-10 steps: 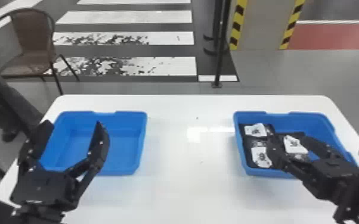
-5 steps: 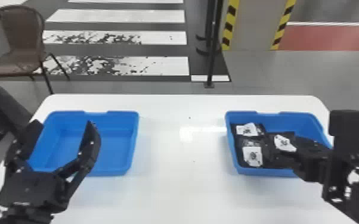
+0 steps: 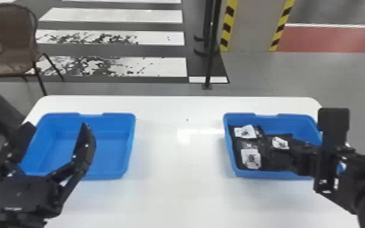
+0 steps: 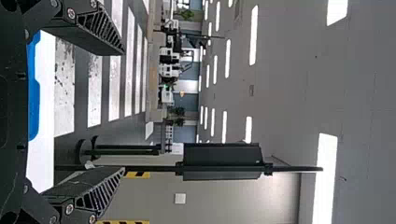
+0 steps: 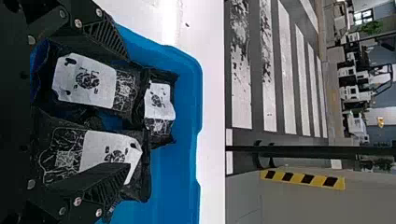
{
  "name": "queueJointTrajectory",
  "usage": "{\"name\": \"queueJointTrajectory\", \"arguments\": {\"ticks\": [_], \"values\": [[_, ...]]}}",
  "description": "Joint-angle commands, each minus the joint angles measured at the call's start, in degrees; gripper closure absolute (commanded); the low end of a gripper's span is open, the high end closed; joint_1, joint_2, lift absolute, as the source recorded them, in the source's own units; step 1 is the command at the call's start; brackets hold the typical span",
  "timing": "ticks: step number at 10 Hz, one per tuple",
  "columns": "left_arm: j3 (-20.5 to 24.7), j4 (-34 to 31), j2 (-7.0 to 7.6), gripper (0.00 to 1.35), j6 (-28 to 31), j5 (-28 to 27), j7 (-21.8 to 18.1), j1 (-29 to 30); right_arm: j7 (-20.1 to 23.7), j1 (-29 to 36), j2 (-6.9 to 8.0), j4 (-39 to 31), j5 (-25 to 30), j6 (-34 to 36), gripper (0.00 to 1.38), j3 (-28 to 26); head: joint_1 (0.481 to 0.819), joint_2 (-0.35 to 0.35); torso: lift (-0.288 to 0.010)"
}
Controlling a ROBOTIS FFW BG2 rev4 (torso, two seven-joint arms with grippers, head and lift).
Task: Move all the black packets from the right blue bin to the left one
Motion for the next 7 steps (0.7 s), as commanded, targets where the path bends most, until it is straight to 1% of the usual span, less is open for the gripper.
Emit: {"name": "queueJointTrajectory", "arguments": {"ticks": [1,2,3,4,5,7], "values": [[0.00,0.00,0.00,0.16,0.01,0.00,0.05,0.00,1.03,-1.99,-0.25,4.07,-0.81,-1.01,0.24,0.11,0.695,-0.032,-0.140],[0.00,0.00,0.00,0.16,0.01,0.00,0.05,0.00,1.21,-2.27,-0.25,4.49,-1.04,-1.29,0.24,0.80,0.695,-0.031,-0.140],[0.00,0.00,0.00,0.16,0.01,0.00,-0.04,0.00,1.21,-2.55,-0.25,4.07,-1.04,-1.29,0.28,1.49,0.695,-0.026,-0.140],[0.00,0.00,0.00,0.16,0.01,0.00,0.05,0.00,1.21,-2.83,-0.25,4.07,-1.04,-1.29,0.41,2.06,0.695,-0.018,-0.140],[0.00,0.00,0.00,0.16,0.01,0.00,0.05,0.00,1.12,-2.83,-0.25,3.36,-1.38,-1.43,0.49,2.51,0.695,-0.013,-0.140],[0.00,0.00,0.00,0.16,0.15,0.00,0.05,0.00,0.68,-3.68,-0.16,4.91,-1.95,-1.57,0.50,3.08,0.695,0.003,-0.140]]}}
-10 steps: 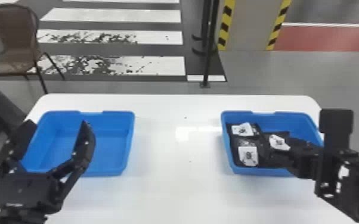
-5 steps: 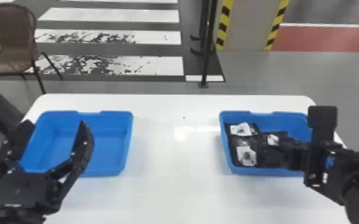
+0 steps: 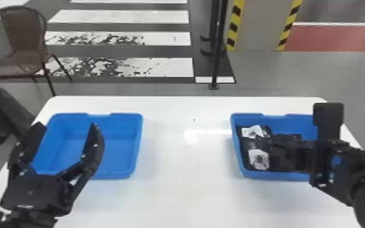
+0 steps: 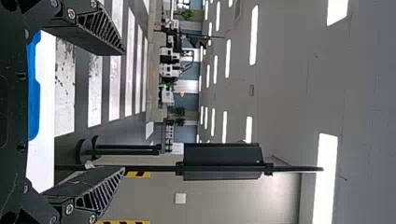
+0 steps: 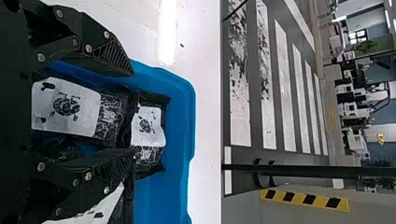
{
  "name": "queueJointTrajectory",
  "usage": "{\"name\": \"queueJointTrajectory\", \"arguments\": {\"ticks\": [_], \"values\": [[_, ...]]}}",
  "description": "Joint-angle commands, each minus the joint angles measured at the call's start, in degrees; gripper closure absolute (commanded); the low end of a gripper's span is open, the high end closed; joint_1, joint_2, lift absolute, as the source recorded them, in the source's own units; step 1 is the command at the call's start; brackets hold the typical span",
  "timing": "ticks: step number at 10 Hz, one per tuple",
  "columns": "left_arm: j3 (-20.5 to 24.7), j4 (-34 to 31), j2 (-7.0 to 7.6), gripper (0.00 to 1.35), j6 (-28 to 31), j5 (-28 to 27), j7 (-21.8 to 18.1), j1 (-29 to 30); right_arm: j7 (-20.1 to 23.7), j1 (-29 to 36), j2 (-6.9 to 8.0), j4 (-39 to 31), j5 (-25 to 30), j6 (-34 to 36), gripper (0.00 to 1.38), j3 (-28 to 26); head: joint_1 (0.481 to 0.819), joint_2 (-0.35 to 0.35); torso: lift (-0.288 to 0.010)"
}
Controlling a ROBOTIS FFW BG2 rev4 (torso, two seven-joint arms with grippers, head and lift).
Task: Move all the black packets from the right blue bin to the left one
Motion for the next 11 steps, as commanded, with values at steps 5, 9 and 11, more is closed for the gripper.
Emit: {"name": "queueJointTrajectory", "arguments": {"ticks": [5,9,11], "values": [[0.00,-0.01,-0.09,0.16,0.09,-0.11,0.02,-0.28,-0.20,-1.29,0.06,3.99,-1.97,0.92,0.50,2.51,0.695,0.027,-0.140],[0.00,0.13,0.00,0.16,0.09,-0.11,-0.07,-0.28,-2.57,-1.43,-0.03,3.85,-1.40,6.12,0.50,3.09,0.695,0.036,-0.140],[0.00,0.27,0.09,0.16,-0.05,-0.11,0.02,-0.28,-2.66,-2.14,-0.03,5.68,-1.40,5.84,0.50,3.09,0.695,0.032,-0.140]]}}
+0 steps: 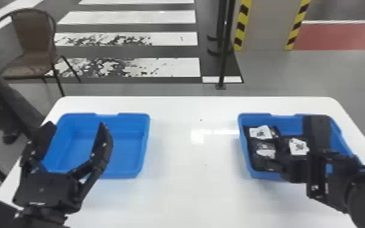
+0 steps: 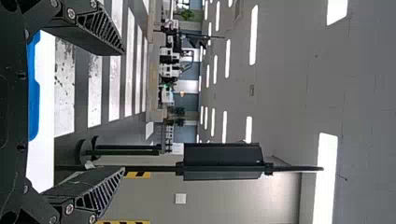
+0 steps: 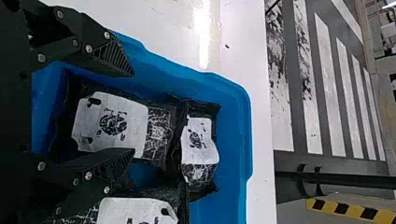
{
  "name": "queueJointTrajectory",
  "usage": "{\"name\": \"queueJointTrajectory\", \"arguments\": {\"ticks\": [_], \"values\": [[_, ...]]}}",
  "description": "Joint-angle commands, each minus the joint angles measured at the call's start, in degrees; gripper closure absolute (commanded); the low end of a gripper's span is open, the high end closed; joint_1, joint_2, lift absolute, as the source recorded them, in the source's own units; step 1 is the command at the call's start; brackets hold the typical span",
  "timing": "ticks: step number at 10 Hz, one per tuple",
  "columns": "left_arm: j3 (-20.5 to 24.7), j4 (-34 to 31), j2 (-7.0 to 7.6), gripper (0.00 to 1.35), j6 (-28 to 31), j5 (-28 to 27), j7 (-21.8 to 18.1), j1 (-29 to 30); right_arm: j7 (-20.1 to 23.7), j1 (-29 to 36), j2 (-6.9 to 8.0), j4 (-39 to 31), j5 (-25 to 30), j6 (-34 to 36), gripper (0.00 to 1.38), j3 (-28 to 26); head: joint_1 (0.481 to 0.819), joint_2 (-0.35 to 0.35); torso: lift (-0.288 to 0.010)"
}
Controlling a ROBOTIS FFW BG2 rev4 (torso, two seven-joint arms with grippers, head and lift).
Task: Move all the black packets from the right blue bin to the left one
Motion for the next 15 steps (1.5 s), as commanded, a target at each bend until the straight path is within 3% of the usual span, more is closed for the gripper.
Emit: {"name": "queueJointTrajectory", "arguments": {"ticks": [1,5,7,9,10,13,15], "values": [[0.00,0.06,0.03,0.16,0.04,0.00,0.01,0.00,-0.51,-0.73,-0.10,1.04,0.26,0.23,0.50,0.11,0.695,0.030,-0.140],[0.12,0.06,0.03,0.16,0.04,0.12,0.01,0.00,-2.89,-4.11,-0.54,1.89,1.28,9.65,0.42,1.03,0.695,0.009,-0.140],[0.12,0.06,0.03,0.16,-0.10,0.12,-0.08,0.00,-3.15,-4.25,-0.45,3.01,0.37,9.51,0.38,1.83,0.695,0.011,-0.140],[0.12,0.06,-0.06,0.15,-0.24,0.12,-0.08,0.14,-3.33,-4.25,-0.45,3.01,0.03,9.51,0.72,2.28,0.695,0.023,-0.140],[0.23,0.06,-0.06,0.15,-0.24,0.12,0.01,0.14,-3.50,-4.11,-0.45,2.73,-0.66,9.65,0.73,2.28,0.695,0.025,-0.140],[0.34,0.06,-0.06,0.16,-0.24,0.12,0.01,0.14,-4.64,-3.26,-0.45,1.89,-2.83,9.79,0.99,2.28,0.695,0.037,-0.140],[0.57,0.06,-0.15,0.16,-0.67,0.12,-0.08,0.28,-4.64,-1.15,-0.36,0.76,-4.54,5.01,1.07,1.48,0.695,0.045,-0.140]]}}
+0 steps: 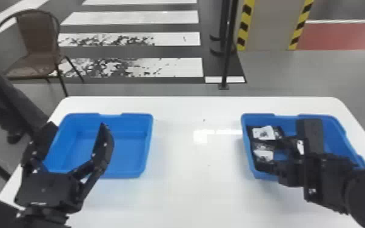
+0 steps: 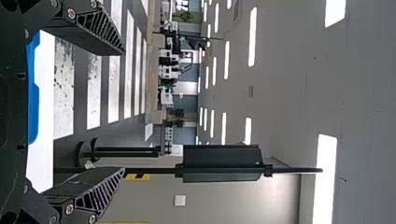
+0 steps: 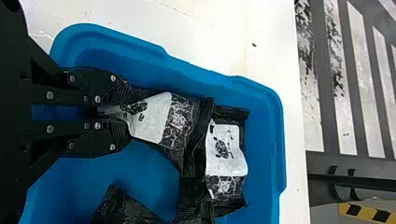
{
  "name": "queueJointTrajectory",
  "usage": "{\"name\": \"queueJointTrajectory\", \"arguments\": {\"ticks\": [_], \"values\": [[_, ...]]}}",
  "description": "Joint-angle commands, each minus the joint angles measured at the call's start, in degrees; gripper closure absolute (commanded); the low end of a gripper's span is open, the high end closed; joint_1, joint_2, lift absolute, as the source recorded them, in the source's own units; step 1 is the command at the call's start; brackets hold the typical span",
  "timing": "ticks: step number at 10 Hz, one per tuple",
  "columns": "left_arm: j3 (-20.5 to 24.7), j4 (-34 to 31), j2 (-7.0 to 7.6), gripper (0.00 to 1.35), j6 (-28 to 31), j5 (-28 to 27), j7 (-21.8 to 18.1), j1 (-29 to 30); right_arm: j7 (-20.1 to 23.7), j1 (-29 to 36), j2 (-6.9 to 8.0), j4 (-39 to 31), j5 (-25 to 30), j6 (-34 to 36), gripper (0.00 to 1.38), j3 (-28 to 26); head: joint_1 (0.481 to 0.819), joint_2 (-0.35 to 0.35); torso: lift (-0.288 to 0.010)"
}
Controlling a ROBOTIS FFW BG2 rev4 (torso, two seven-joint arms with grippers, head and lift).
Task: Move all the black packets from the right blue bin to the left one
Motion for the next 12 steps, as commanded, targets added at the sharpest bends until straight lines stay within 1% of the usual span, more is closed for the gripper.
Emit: {"name": "queueJointTrajectory", "arguments": {"ticks": [1,2,3,4,5,6,7,8,9,10,11,12], "values": [[0.07,0.00,-0.09,0.16,-0.15,0.00,0.03,0.15,0.00,1.88,0.37,-1.13,-0.55,-4.80,1.07,-1.47,0.695,0.050,-0.140],[0.07,0.00,-0.09,0.16,-0.29,0.00,0.03,0.15,0.00,3.43,0.64,-1.98,-0.32,-9.44,1.07,-2.61,0.695,0.050,-0.140],[0.19,0.00,-0.09,0.16,-0.44,0.00,0.03,0.29,0.00,5.11,0.99,-2.54,-0.32,-15.49,1.07,-3.76,0.695,0.041,-0.140],[0.30,0.00,-0.18,0.16,-0.44,0.11,0.03,0.29,0.18,6.24,1.16,-3.24,-1.12,-20.41,1.07,-4.78,0.695,0.034,-0.140],[0.19,0.00,-0.18,0.16,-0.58,0.00,-0.06,0.43,2.29,7.08,1.16,-3.94,-2.26,-25.47,1.07,-5.47,0.695,0.022,-0.140],[0.19,0.00,-0.27,0.15,-0.72,0.00,0.03,0.29,6.42,7.08,1.16,-2.96,-4.09,-31.66,1.07,-5.81,0.695,0.020,-0.140],[0.19,0.00,-0.36,0.13,-1.42,-0.34,0.03,0.29,11.25,5.96,1.16,0.27,-6.37,-37.70,1.07,-5.70,0.695,0.031,-0.140],[0.19,0.14,-0.44,0.10,-1.28,-0.46,0.03,0.15,16.17,4.13,0.90,5.20,-9.34,-44.17,1.07,-4.90,0.695,0.047,-0.140],[0.07,0.14,-0.44,0.11,-1.14,-0.57,0.03,0.15,19.43,2.44,0.11,6.88,-9.57,-45.02,1.07,-2.61,0.695,0.063,-0.140],[-0.16,0.14,-0.44,0.11,-0.72,-0.46,0.03,0.01,23.03,0.19,-1.12,9.13,-9.91,-48.11,1.07,1.39,0.695,0.073,-0.140],[-0.50,0.14,-0.36,0.11,-0.15,-0.23,0.03,-0.41,25.14,-0.37,-1.39,9.56,-11.17,-50.50,1.07,4.36,0.695,0.104,-0.140],[-1.07,0.14,-0.18,0.12,0.27,-0.80,0.03,-0.69,26.28,-0.37,-1.39,9.84,-13.00,-51.49,1.07,6.98,0.695,0.140,-0.140]]}}
